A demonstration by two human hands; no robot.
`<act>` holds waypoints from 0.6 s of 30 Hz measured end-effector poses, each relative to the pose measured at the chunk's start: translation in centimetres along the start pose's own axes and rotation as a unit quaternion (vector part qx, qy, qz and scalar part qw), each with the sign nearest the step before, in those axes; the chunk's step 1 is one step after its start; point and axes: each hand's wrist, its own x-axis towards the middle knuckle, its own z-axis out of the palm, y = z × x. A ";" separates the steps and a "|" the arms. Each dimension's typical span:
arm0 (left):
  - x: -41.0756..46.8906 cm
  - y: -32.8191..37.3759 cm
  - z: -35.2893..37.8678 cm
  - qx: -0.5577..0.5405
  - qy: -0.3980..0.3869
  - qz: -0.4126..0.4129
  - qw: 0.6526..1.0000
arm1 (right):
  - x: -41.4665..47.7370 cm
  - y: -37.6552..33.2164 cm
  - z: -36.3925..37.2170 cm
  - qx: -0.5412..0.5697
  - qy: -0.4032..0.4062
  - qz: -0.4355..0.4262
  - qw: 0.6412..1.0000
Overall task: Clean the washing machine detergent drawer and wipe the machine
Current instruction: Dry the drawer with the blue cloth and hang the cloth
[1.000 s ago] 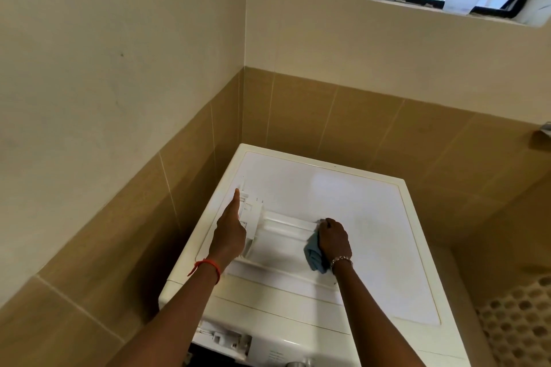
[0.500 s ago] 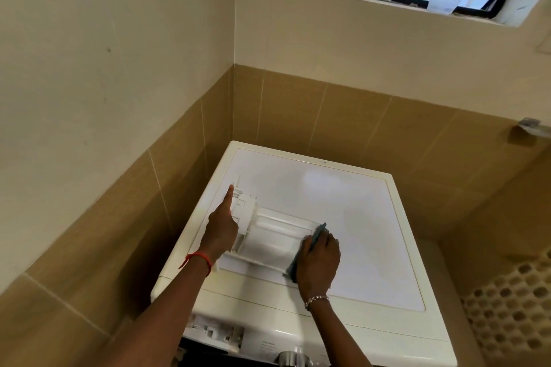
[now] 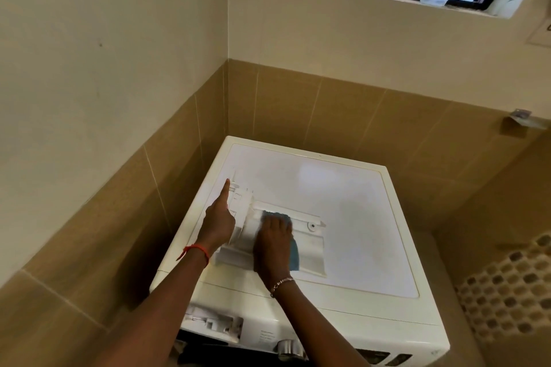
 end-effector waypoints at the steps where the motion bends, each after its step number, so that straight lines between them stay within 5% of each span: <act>1: 0.0 0.0 0.0 0.005 0.000 -0.001 1.000 | 0.1 -0.2 0.2 0.027 0.010 -0.046 0.999; 5: -0.2 0.3 -0.1 0.003 -0.001 -0.002 1.000 | 0.5 -0.1 -0.3 0.113 0.040 -0.129 0.984; 8: -0.2 0.2 -0.1 -0.003 -0.004 0.003 1.000 | 0.3 1.6 -0.5 0.049 0.013 -0.127 0.991; 12: 0.0 -0.4 0.1 -0.008 -0.001 0.007 1.000 | -0.3 4.6 -1.1 0.050 -0.053 -0.074 0.995; 18: -0.4 -0.6 0.3 -0.030 -0.004 0.021 0.999 | -1.5 8.8 -1.6 0.198 0.017 0.004 0.980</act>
